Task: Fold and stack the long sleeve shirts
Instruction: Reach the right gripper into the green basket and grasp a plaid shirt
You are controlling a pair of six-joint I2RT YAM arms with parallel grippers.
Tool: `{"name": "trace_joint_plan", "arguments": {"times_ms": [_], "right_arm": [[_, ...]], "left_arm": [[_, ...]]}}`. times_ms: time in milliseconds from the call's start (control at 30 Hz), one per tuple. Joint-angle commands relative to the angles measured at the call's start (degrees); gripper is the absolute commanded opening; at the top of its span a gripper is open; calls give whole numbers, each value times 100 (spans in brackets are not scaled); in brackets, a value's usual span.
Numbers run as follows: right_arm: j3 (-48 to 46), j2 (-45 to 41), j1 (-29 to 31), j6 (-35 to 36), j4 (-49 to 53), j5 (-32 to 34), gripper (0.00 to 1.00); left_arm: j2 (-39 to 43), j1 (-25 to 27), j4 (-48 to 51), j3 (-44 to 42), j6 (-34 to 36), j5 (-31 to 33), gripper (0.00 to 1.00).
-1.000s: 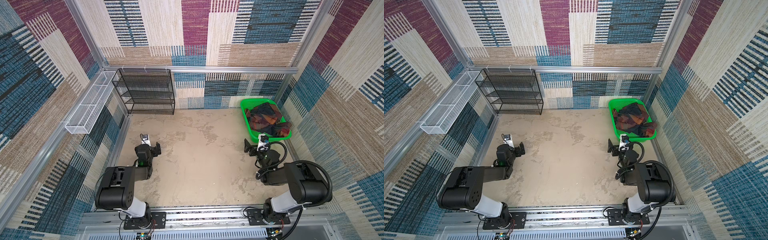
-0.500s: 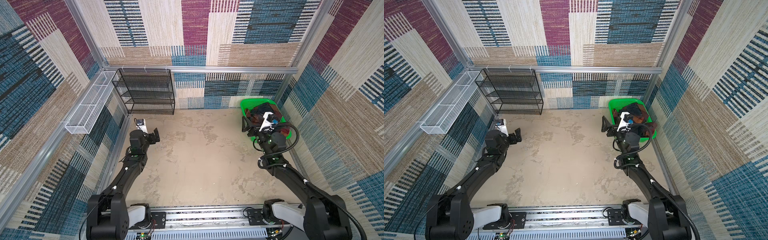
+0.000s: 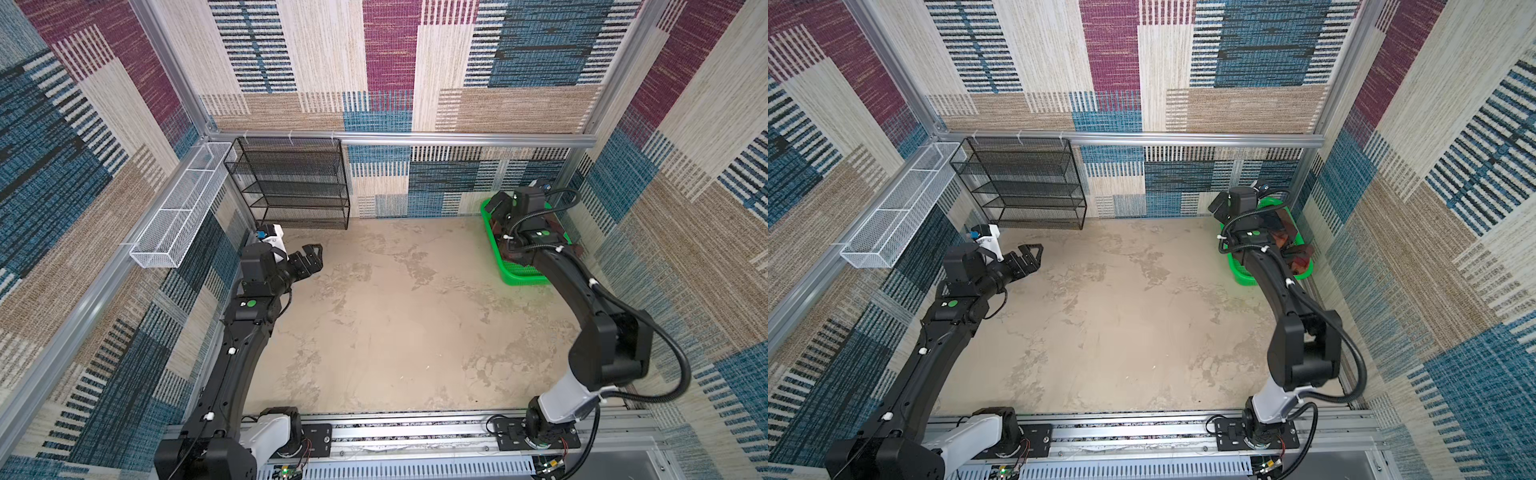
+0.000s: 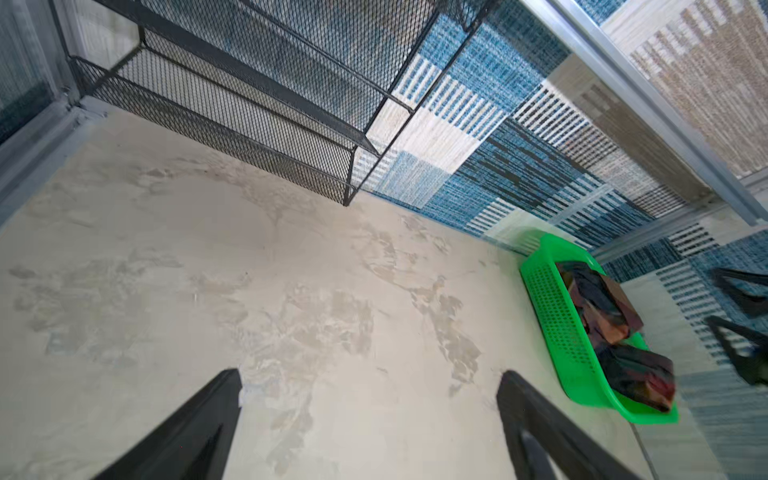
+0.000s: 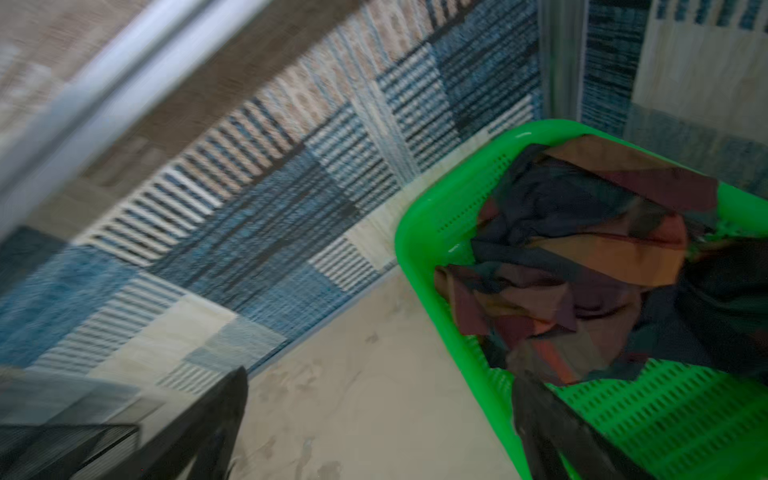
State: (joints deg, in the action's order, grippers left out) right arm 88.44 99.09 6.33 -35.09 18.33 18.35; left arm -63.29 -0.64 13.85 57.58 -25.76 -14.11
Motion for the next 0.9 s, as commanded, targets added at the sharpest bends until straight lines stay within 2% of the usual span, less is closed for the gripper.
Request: {"name": "trace_joint_plan", "arguments": {"times_ms": [0,167,333,467,600,800,867], "right_arm": [[790,773,-46,-141,1487,1023,100],[1913,1898,-460,-268,2042,767,98],[2754,2657,-796,-145,2210,600,96],[3566,3349,-942,-201,2606,565,95],[4542,4120,-1082,-383,3105,145,94],[4756,4692,-1204,-543,3116,-240,87],[4756,4808,-1217,-537,3078,-407,81]], "left_arm": [[29,-5,1399,67,-33,-246,99],[266,3,1985,-187,151,-268,99],[416,47,1815,-467,10,-715,99],[354,56,1840,-429,17,-731,100],[282,55,1853,-413,30,-856,98],[249,47,1831,-424,38,-927,98],[190,48,1837,-391,42,-964,97]]}}
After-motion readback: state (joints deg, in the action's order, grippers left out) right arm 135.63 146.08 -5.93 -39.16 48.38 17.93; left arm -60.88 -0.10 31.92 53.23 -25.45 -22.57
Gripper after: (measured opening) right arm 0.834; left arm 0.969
